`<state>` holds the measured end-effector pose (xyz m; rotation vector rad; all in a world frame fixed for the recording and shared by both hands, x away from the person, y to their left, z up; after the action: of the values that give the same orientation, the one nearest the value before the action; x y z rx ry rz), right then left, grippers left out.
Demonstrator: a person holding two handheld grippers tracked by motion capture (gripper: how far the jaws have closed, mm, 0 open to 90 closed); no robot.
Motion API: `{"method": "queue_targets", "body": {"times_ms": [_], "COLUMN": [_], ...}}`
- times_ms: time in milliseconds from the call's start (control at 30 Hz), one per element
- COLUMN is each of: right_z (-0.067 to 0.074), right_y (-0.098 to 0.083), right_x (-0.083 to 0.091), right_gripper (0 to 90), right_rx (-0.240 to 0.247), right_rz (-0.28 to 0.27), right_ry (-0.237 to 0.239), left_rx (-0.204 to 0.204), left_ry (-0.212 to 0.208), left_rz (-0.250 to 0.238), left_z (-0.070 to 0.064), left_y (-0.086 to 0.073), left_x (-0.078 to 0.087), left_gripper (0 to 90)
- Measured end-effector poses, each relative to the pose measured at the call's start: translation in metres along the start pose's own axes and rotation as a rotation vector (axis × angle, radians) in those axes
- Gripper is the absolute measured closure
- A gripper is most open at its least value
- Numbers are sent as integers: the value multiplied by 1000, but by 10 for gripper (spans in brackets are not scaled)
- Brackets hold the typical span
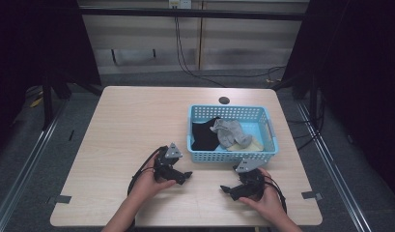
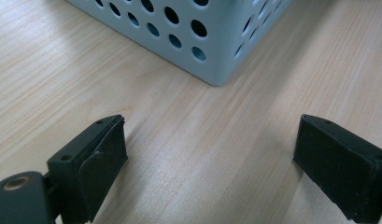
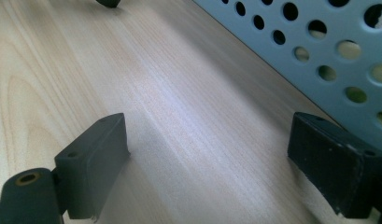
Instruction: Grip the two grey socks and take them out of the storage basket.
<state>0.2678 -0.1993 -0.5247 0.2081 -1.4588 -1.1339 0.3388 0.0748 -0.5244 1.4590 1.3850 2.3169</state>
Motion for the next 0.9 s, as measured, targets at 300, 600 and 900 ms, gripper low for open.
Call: {"method": "queue_targets", "body": {"times_ms": [300,600,900], "right_z": [1,-1,1], "right_y": [1,17,39], "right_x": [1,14,26], "right_gripper": [128,164,201], "right_rx": [-15,-88,-110], "right_rz": [8,203,369], "right_ry": [-3,42,84], "left_rx": [0,0,0], "left_ry": [0,0,0], "left_rz": [0,0,-1], "left_z": [0,0,0], "left_y": [0,0,0], "left_x": [0,0,0], "left_gripper": [87,87,87]}}
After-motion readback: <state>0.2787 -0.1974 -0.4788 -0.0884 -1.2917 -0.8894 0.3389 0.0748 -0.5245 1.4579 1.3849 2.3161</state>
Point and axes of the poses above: each handheld gripper's, and its own axes: x roughly backward along the jaws, y roughly out of its top, z roughly to its left, the point moved 2 cm from there along -x, roughly forward along the jaws, and after that the axes turned 14 degrees about y, right-handed, at the moved point
